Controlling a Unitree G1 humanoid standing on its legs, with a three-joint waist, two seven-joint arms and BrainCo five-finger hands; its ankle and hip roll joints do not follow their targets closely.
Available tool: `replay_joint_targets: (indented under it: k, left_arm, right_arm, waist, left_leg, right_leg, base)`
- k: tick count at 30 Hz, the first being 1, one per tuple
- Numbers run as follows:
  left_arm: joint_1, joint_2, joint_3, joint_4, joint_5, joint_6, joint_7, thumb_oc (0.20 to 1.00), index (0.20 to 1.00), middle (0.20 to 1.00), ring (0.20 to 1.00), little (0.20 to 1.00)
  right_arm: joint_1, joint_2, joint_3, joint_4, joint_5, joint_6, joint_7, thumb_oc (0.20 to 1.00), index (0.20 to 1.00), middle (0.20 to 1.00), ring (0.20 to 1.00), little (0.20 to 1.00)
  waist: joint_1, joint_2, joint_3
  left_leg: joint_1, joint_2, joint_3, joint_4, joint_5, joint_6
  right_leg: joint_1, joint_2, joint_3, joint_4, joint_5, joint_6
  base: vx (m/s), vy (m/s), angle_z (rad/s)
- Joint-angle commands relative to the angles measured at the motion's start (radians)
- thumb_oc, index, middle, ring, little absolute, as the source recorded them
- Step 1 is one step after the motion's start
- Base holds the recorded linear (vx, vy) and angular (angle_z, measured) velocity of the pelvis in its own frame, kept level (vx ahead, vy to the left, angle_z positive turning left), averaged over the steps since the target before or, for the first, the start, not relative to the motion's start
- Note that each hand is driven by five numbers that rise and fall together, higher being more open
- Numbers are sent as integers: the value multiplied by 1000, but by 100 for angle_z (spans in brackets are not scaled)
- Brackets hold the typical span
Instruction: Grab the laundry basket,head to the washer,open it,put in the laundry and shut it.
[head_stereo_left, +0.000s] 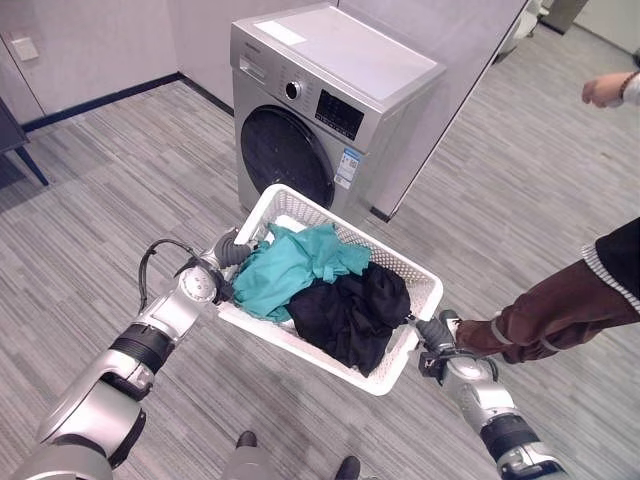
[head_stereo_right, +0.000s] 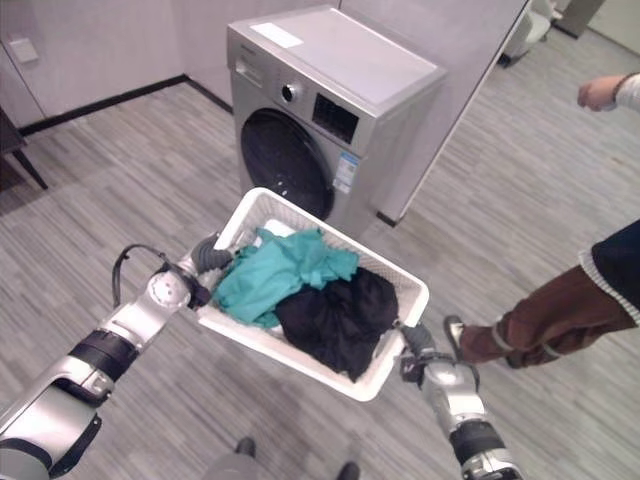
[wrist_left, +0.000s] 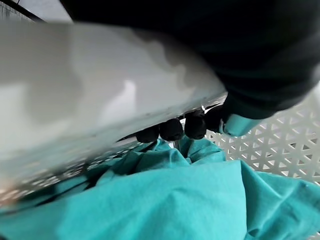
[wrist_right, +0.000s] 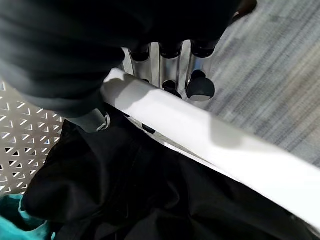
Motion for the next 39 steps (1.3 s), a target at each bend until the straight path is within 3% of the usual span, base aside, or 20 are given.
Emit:
replay_joint_targets:
  k: [1,20,21,31,39]
  left_arm:
    - [-98,-34,7,46,-5,-71,22,200,200,200,200,200]
    - [-96,-14,12,55,-2,-77,17,200,200,200,200,200]
    - [610,-200,486,-238,233,-41,81,200,200,200,200,200]
    - [647,-206,502,-248,236,-41,65,200,200,200,200,200]
    - [678,-184,563,-285,255,-49,61,200,200,200,200,200]
  right_arm:
    - [-27,-30,-111,-50,182,-127,55,200,200,200,200,200]
    - [-4,-46,-136,-3,171,-129,62,200,200,200,200,200]
    - [193,8,-9,173,-377,-54,62,200,200,200,200,200]
    - [200,2,16,20,-372,-56,83,200,200,200,200,200]
    - [217,-32,-17,-246,-363,-67,95,200,200,200,200,200]
  waist:
    - [28,42,-77]
    - [28,51,-82]
    - [-87,264,-91]
    - [-88,257,-103]
    - [-78,217,-93]
  left_leg:
    - [39,-1,-21,-117,15,32]
    - [46,-3,-18,-117,13,27]
    - [18,-31,330,-113,8,3]
    - [33,-26,318,-114,2,2]
    - [36,-35,314,-117,-17,13]
  right_leg:
    - [52,-27,-31,47,-200,125]
    - [68,-30,-44,34,-197,128]
    - [50,-162,-161,13,-219,103]
    - [67,-153,-179,6,-215,98]
    - [53,-169,-175,9,-187,110]
  base:
    - [0,-1,-5]
    - [-3,1,0]
    - [0,0,0]
    - [-4,-26,13]
    - [-4,11,0]
